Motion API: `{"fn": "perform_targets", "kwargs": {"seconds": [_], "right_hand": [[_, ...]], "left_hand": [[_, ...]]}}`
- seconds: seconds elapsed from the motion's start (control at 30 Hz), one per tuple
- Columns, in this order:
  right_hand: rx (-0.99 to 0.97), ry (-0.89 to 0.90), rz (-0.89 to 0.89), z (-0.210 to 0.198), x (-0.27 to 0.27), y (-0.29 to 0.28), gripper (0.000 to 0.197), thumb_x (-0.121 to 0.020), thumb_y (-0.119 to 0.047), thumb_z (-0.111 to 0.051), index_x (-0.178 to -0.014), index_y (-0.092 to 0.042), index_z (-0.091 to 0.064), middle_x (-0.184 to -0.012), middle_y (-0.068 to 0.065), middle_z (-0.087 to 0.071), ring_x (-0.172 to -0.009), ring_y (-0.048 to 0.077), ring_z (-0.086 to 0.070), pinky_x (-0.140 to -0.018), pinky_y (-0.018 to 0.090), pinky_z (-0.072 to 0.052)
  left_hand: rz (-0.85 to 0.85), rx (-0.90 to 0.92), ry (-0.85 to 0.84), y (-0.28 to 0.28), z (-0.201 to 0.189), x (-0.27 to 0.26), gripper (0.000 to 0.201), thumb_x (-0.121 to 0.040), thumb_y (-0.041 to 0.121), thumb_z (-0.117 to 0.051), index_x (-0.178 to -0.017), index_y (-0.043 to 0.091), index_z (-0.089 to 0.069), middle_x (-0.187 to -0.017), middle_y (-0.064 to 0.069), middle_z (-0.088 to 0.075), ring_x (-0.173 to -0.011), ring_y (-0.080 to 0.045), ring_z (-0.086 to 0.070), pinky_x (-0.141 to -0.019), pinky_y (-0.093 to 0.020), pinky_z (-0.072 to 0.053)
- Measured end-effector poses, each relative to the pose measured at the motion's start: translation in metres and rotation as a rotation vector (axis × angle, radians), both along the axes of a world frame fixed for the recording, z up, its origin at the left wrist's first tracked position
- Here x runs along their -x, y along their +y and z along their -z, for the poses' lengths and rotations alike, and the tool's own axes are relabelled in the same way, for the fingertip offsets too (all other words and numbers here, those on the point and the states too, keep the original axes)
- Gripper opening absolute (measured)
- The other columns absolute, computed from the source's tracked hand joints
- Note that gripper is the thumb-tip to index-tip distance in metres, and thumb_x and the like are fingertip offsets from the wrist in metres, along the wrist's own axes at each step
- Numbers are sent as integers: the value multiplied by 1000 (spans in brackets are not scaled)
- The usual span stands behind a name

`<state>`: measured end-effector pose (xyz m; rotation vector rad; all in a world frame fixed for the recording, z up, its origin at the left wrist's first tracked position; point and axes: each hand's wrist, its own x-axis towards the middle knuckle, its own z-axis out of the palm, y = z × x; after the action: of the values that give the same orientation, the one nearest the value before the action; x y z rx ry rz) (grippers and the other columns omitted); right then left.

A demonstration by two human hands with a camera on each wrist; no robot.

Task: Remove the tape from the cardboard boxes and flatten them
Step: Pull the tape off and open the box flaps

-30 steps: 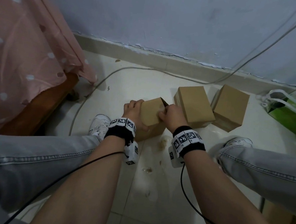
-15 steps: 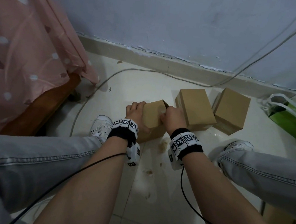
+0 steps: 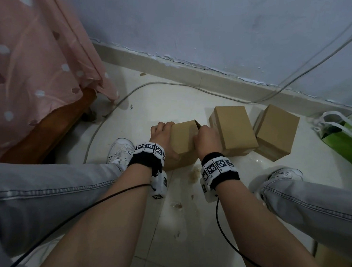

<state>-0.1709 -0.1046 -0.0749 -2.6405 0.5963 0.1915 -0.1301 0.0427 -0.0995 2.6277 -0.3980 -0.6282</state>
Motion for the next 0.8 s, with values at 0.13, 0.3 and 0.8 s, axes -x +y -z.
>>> {"fn": "perform_targets", "kwargs": {"seconds": [0.13,0.3,0.8], "right_hand": [[-77,-84,61,5,8,-4,22,-96,-18,-46,-81,-5,-56,-77,13,-58,-72,30,-56,-60,31,-41],[32,-183,-23,13,22,7,25,-101,-23,-45,-94,-10,-66,-82,9,-68,-80,26,-63,-68,32,-51],[168,-98,-66,5,13,11,25,-95,5,-37,-118,3,-45,-112,16,-60,-100,30,-61,-70,30,-38]], "left_hand": [[-11,0,1,0,0,-1,112,-57,36,-88,-146,24,-23,-136,-4,-29,-131,-28,-23,-103,-36,-34],[-37,22,-4,-3,1,0,111,-58,37,-88,-146,23,-22,-138,-6,-29,-131,-30,-24,-106,-37,-33],[-45,41,23,-1,0,0,113,-57,36,-90,-146,24,-23,-139,-5,-28,-133,-29,-23,-106,-38,-34]]}}
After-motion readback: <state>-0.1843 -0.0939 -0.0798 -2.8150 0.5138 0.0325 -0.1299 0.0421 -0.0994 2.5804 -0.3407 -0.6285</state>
